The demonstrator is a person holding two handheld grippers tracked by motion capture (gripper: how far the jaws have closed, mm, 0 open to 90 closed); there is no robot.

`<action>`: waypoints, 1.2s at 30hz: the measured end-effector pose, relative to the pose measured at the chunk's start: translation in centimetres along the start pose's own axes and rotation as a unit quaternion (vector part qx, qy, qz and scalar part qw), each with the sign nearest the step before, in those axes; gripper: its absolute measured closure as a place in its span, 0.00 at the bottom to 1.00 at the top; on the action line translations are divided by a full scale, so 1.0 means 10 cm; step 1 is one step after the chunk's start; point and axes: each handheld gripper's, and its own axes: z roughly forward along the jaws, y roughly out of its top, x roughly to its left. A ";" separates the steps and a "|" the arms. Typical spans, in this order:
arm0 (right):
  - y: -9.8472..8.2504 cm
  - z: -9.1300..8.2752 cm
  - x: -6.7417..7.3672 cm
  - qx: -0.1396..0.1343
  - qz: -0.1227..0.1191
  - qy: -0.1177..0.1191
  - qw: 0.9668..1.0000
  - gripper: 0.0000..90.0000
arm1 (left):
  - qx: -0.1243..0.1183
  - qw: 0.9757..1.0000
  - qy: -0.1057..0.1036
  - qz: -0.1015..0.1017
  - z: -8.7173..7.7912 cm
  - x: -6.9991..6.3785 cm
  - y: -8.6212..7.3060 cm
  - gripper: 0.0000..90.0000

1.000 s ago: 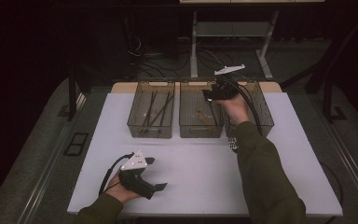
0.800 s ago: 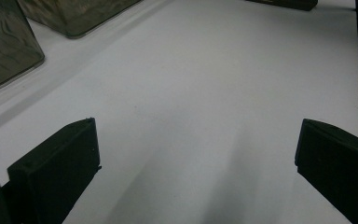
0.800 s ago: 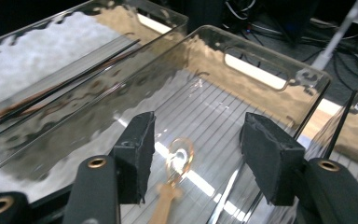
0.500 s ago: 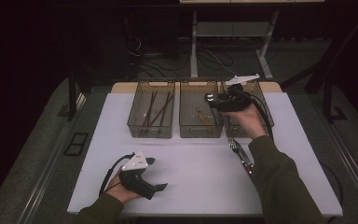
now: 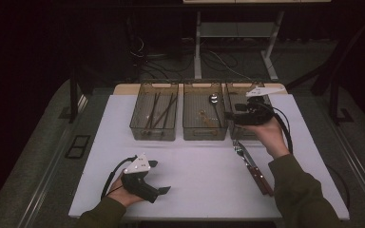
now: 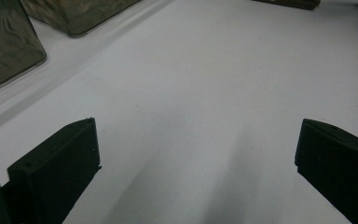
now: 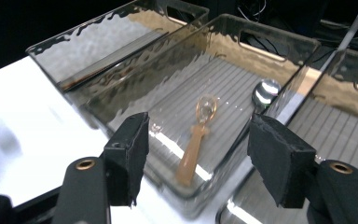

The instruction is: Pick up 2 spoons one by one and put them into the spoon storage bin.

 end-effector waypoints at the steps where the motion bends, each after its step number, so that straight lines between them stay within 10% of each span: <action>1: -0.04 -0.04 0.01 0.005 0.001 0.003 1.000 0.43 | 0.000 1.000 0.000 0.000 0.00 0.00 0.00 0.00; 20: -0.74 -0.43 0.09 0.051 0.005 0.008 0.999 0.57 | 0.001 1.000 0.002 0.000 0.01 0.00 0.00 0.00; 36: -1.18 -0.66 0.18 0.101 -0.020 0.020 0.994 1.00 | 0.011 1.000 0.002 0.008 0.00 0.01 0.00 0.00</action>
